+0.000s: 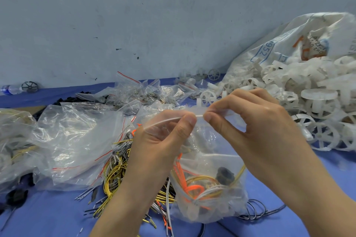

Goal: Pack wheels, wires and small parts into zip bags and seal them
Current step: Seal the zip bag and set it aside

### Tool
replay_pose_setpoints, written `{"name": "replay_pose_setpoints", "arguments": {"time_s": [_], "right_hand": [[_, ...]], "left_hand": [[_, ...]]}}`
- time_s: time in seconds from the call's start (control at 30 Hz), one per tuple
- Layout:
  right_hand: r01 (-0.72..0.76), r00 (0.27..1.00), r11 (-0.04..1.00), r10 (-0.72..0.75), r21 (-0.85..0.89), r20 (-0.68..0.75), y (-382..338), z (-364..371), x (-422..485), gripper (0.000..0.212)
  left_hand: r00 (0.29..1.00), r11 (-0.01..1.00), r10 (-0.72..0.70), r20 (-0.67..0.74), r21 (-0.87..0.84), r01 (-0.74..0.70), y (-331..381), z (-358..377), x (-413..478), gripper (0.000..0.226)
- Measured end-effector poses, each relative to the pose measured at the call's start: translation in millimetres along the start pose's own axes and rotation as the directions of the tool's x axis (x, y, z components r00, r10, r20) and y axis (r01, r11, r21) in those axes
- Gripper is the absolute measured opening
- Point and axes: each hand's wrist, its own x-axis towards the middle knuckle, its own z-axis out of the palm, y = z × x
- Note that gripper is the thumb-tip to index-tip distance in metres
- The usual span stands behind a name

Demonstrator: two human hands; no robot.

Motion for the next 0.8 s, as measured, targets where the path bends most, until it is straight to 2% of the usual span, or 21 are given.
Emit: {"name": "replay_pose_setpoints", "arguments": {"time_s": [0.17, 0.47, 0.63, 0.8], "right_hand": [[-0.041, 0.997, 0.998, 0.044, 0.052, -0.057, 2.1, -0.6, 1.6, 0.032], [-0.046, 0.986, 0.998, 0.051, 0.033, -0.157, 7.4, 0.9, -0.3, 0.037], [-0.085, 0.988, 0.995, 0.092, 0.055, -0.122, 16.2, -3.3, 1.6, 0.032], [-0.138, 0.973, 0.989, 0.146, 0.057, -0.178, 25.8, -7.8, 1.7, 0.031]], "left_hand": [[1.0, 1.0, 0.006, -0.01, 0.004, -0.006, 0.2, -0.3, 0.0, 0.019], [1.0, 1.0, 0.013, -0.011, -0.029, -0.013, -0.2, 1.0, -0.6, 0.022], [1.0, 1.0, -0.007, 0.002, -0.011, 0.007, -2.7, -1.6, 0.0, 0.026], [0.999, 0.999, -0.028, 0.031, -0.014, 0.029, -2.1, -2.2, 0.4, 0.023]]}}
